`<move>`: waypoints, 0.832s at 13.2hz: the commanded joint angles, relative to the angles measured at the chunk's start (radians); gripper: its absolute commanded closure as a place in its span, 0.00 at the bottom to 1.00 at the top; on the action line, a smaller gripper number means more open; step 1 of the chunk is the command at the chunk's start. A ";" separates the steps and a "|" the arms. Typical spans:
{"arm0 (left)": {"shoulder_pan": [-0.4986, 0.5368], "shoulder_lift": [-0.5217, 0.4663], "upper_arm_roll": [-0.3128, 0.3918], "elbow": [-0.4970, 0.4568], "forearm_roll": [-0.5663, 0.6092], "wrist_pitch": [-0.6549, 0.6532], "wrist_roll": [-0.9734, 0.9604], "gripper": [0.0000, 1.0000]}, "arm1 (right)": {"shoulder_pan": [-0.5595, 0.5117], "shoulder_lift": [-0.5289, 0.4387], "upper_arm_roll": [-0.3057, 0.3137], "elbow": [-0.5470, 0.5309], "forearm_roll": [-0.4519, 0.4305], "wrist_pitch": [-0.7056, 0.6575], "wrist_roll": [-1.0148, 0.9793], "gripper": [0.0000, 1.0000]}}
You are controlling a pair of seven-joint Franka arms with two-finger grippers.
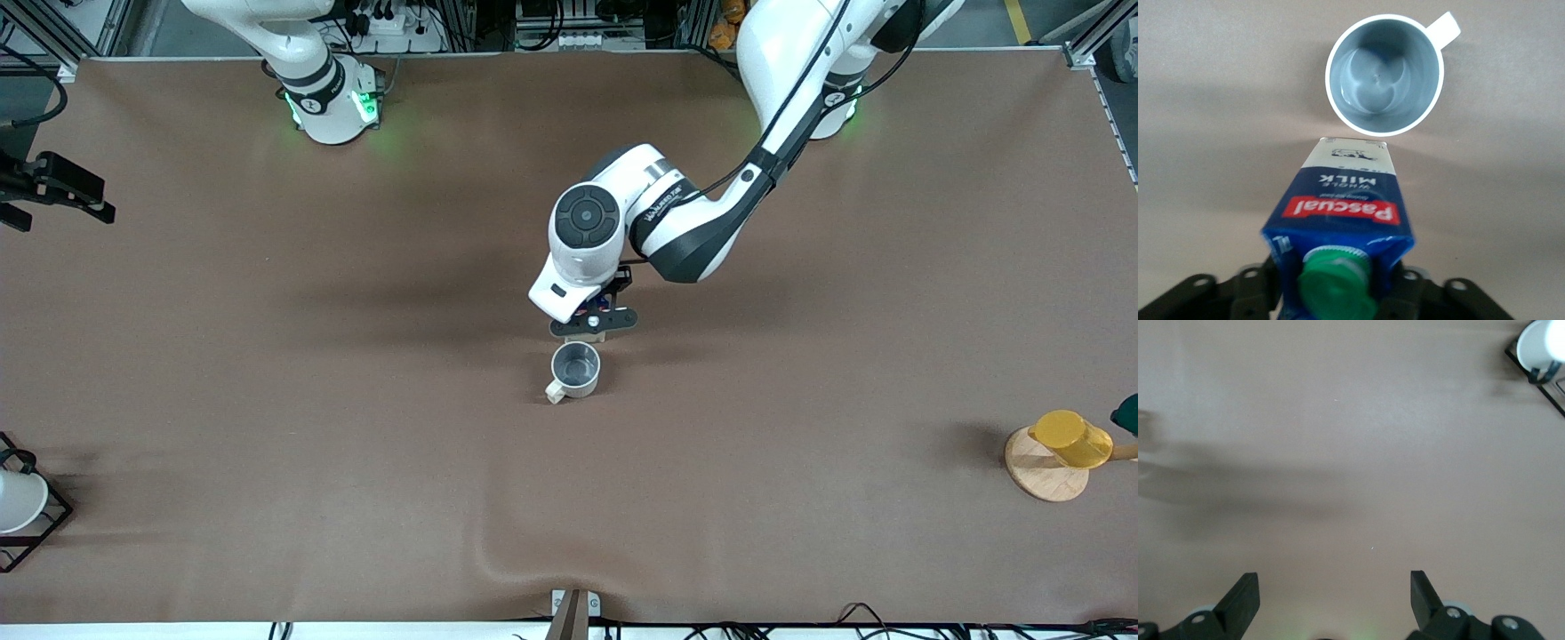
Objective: Place milk next to cup
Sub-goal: 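Lower the milk carton beside the mug and open the left gripper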
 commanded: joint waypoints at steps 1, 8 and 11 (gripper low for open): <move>-0.019 0.007 0.016 0.026 -0.005 0.005 -0.019 0.16 | 0.004 -0.003 -0.003 -0.003 0.022 0.000 0.065 0.00; 0.038 -0.069 0.011 0.024 -0.008 -0.054 -0.004 0.00 | 0.003 -0.001 -0.001 -0.018 0.023 0.015 0.064 0.00; 0.095 -0.178 0.002 0.023 -0.027 -0.134 0.030 0.00 | 0.007 -0.009 0.002 -0.027 0.013 -0.011 0.065 0.00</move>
